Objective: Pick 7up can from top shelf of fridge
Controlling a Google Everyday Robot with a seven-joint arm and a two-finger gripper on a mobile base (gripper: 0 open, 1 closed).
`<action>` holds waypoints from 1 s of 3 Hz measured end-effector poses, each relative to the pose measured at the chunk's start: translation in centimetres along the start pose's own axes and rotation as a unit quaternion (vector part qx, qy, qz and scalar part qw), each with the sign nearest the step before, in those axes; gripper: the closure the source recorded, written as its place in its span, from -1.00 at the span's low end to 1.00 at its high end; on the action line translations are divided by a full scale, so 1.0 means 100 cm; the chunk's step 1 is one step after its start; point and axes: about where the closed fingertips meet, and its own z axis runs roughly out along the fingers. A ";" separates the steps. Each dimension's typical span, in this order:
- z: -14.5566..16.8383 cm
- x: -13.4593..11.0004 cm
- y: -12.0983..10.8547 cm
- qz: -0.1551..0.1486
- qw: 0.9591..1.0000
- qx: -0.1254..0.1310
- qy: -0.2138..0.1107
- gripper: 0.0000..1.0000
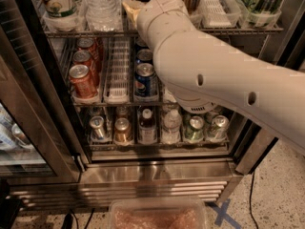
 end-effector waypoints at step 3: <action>0.013 -0.002 0.004 0.035 0.999 -0.011 -0.003 0.61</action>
Offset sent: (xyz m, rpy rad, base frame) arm 0.0206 0.0076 -0.0033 0.1017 0.0342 0.0436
